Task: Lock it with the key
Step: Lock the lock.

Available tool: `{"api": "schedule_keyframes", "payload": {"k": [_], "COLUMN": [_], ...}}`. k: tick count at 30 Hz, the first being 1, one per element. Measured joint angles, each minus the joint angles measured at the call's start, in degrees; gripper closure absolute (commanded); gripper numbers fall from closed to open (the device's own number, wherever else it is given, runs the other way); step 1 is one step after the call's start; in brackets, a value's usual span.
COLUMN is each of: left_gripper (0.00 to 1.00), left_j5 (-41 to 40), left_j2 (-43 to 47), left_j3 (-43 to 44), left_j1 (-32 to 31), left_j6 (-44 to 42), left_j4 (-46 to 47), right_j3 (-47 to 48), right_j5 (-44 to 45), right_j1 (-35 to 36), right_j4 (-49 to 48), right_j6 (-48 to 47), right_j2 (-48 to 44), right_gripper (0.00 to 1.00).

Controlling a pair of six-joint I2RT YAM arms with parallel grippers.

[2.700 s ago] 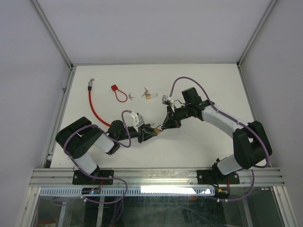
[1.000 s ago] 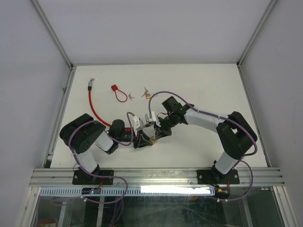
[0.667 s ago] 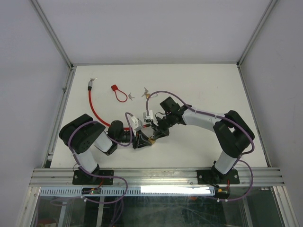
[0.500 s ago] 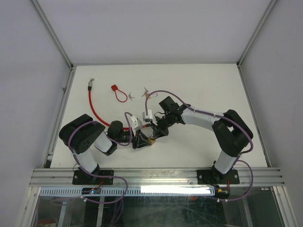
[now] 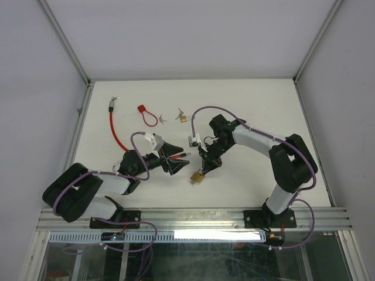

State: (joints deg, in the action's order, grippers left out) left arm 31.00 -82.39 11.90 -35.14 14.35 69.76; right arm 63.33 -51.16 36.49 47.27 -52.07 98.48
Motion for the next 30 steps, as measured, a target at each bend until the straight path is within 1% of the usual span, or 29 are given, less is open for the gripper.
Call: {"api": "schedule_keyframes", "payload": {"k": [5,8,11,16,21,30], "left_gripper": [0.29,0.30,0.32,0.41,0.46,0.57], "left_j5": [-2.6,-3.1,-3.8,-3.9,-4.0,-7.7], "left_j2": [10.3,13.6,14.6,13.2,7.9,1.1], "left_j3": [-1.3,-2.1,-3.5,-4.9,-4.9,-4.8], "left_j1": [0.0,0.0,0.0,0.0,-1.0,-8.8], "left_j6": [4.2,7.2,10.8,17.1,20.9,19.6], "left_j4": [-2.3,-2.8,-2.2,-0.3,4.7,7.6], "right_j3": [0.7,1.6,2.0,2.0,2.0,2.0], "right_j5": [-2.0,-3.3,-4.6,-6.9,-8.5,-9.8], "right_j1": [-4.0,-5.7,-7.1,-9.5,-10.8,-11.4], "right_j4": [4.7,5.9,6.6,7.2,7.7,8.2], "right_j6": [-2.0,-2.2,-2.1,-2.1,-2.1,-2.1], "right_j2": [-3.7,-5.2,-6.6,-8.4,-9.6,-9.8], "right_gripper": [1.00,1.00,1.00,1.00,1.00,1.00]}}
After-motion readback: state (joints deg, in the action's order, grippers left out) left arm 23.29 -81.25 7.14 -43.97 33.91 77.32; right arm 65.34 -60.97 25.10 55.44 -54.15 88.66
